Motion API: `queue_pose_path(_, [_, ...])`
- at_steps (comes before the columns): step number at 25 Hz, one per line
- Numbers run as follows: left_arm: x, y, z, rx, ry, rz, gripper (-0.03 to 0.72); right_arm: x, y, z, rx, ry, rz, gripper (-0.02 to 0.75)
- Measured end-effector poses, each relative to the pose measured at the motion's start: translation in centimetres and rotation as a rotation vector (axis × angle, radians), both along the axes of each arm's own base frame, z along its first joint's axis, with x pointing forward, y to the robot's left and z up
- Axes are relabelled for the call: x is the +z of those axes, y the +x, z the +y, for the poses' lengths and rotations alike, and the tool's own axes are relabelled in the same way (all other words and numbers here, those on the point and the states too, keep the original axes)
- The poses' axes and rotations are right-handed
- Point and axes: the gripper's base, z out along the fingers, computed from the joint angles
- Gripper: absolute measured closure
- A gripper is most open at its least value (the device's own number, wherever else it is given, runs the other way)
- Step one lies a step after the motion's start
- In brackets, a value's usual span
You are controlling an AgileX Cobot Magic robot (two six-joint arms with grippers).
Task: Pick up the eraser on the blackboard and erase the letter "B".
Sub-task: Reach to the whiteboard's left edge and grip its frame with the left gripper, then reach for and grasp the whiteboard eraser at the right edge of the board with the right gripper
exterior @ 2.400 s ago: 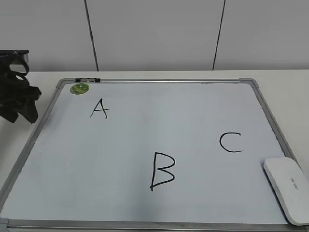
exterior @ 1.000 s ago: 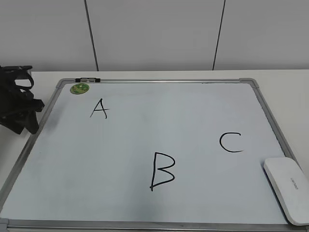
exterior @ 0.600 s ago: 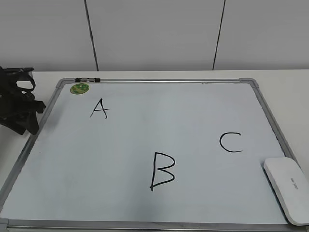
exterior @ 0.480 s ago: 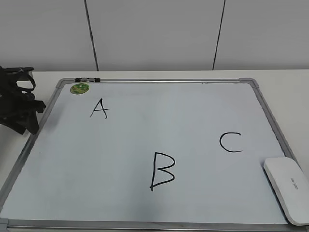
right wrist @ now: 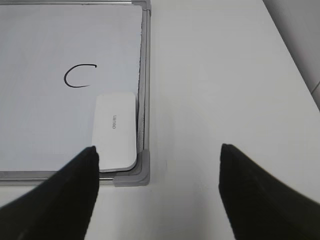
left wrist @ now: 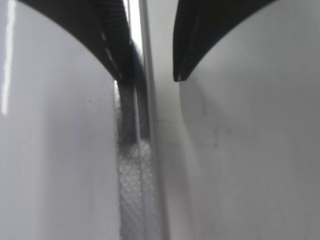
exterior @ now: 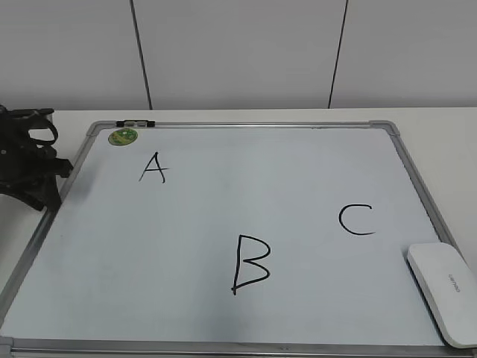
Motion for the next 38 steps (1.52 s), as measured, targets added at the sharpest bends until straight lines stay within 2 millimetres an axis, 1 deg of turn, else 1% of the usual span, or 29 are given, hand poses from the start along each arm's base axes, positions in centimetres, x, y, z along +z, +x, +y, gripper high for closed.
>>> queue_pose_path(4, [-0.1, 0.1, -0.1, 0.005, -0.01, 0.005, 0.634, 0.0, 0.0, 0.0, 0.0, 0.0, 0.0, 0.164])
queue_pose_path(6, [0.0, 0.1, -0.1, 0.011, -0.015, 0.005, 0.667, 0.0, 0.0, 0.0, 0.0, 0.0, 0.0, 0.164])
queue_pose_path(15, [0.0, 0.1, -0.1, 0.024, -0.026, 0.008, 0.675, 0.0, 0.0, 0.0, 0.0, 0.0, 0.0, 0.164])
queue_pose_path(20, [0.0, 0.1, -0.1, 0.024, -0.027, 0.009, 0.675, 1.1, -0.2, 0.0, 0.004, 0.002, -0.066, 0.164])
queue_pose_path(21, [0.0, 0.1, -0.1, 0.024, -0.027, 0.009, 0.675, 1.4, 0.0, 0.1, 0.007, 0.001, -0.057, 0.164])
queue_pose_path(23, [0.0, 0.1, -0.1, 0.024, -0.027, 0.009, 0.675, 1.9, 0.9, 0.1, 0.02, -0.015, -0.013, 0.164])
queue_pose_path(27, [0.0, 0.1, -0.1, 0.024, -0.027, 0.009, 0.675, 3.1, 3.9, 0.1, 0.036, -0.029, 0.135, 0.164])
queue_pose_path(30, [0.0, 0.1, -0.1, 0.024, -0.027, 0.009, 0.675, 3.7, 6.9, 0.1, 0.043, -0.031, 0.235, 0.164])
queue_pose_path(34, [0.0, 0.1, -0.1, 0.024, -0.027, 0.009, 0.675, 2.8, 9.8, 0.3, 0.054, -0.005, 0.359, 0.164])
queue_pose_path(38, [0.0, 0.1, -0.1, 0.024, -0.027, 0.01, 0.675, 1.6, 11.9, 0.8, 0.102, 0.021, 0.504, 0.164])
